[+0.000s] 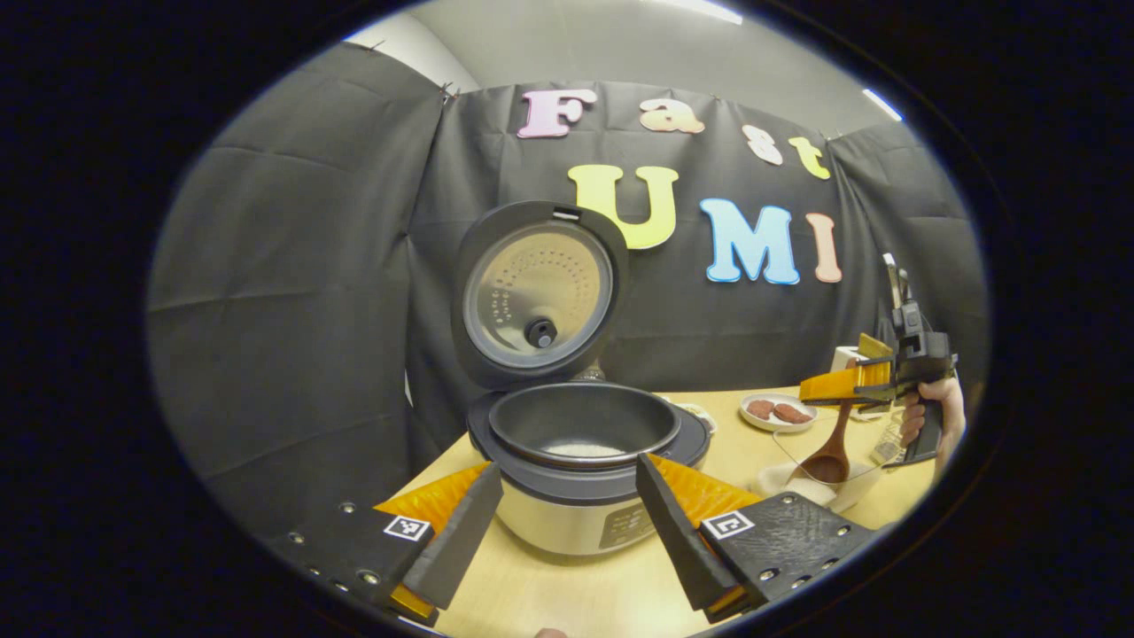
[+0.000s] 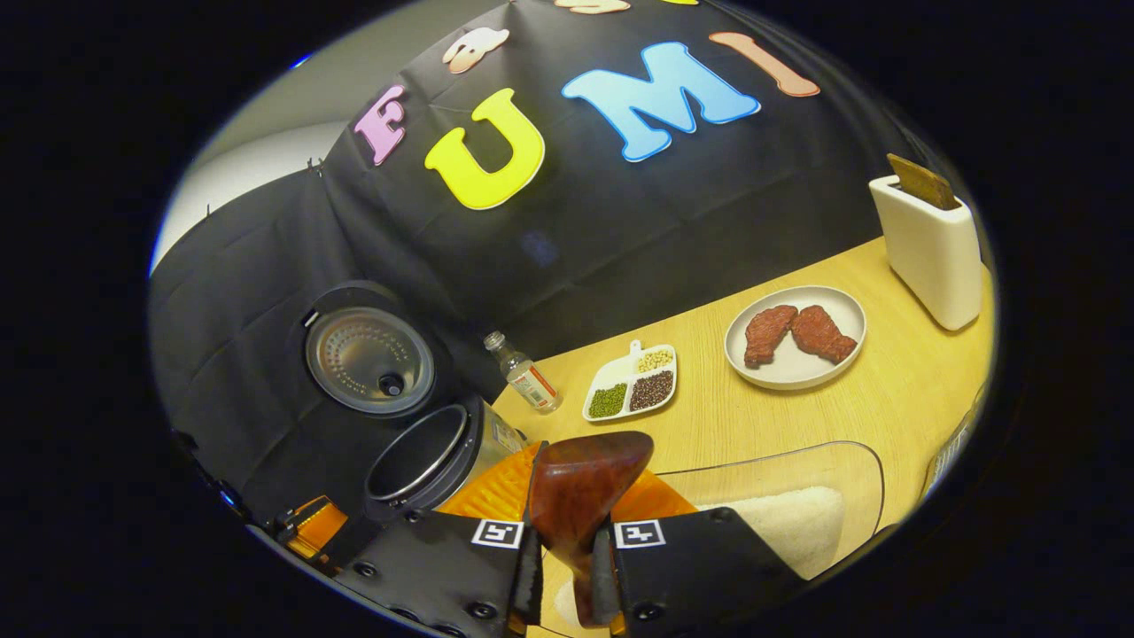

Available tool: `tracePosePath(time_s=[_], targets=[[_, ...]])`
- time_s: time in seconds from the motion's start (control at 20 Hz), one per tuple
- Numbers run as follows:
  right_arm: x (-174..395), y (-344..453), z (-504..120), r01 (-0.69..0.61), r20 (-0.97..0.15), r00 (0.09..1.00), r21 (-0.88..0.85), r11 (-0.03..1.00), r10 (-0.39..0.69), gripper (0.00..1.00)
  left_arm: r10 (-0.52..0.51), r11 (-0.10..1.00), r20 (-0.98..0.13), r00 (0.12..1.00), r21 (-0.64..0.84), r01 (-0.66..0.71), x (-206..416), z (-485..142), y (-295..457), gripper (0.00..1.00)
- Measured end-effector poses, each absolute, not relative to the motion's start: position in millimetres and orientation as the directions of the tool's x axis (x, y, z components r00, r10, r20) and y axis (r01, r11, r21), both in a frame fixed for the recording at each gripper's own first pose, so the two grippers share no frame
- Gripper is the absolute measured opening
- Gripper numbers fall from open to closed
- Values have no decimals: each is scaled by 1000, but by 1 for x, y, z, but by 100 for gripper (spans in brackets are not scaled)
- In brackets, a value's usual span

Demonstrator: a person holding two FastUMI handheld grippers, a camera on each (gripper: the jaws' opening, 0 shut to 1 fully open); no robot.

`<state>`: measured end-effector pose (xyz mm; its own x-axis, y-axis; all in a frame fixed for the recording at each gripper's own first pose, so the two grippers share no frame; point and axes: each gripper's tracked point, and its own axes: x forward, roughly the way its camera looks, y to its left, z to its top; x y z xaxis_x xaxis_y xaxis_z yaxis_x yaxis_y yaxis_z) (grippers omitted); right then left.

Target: Close the left gripper, press the button to open the rice cooker; take a wooden spoon from the chopstick holder with the right hand, scoop a spoonful of rice and pour it into the rice cooker, then put the wooden spoon back into the chopstick holder.

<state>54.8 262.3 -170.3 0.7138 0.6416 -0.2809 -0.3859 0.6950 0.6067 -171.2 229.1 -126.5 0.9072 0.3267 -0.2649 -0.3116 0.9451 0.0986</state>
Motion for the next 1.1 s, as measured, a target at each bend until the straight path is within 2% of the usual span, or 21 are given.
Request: tracePosePath(time_s=[0.45,0.65,0.8,1.0,1.1], targets=[[81,185,-152,-266,-221,832,646,716,508,23,324,946,-249,913,120,-303,-170,-119,219,94],[89,151,-144,-182,-188,868,739,648,459,23,306,951,-242,921,115,-286,-165,-120,213,95],[93,139,-138,-130,-161,879,825,549,449,23,321,947,-241,916,102,-305,-162,-124,221,95],[105,134,-141,-71,-170,890,865,497,424,23,345,939,-242,907,90,-333,-165,-130,234,95],[113,140,-141,-43,-171,884,897,439,435,23,348,937,-245,905,74,-341,-166,-132,238,95]])
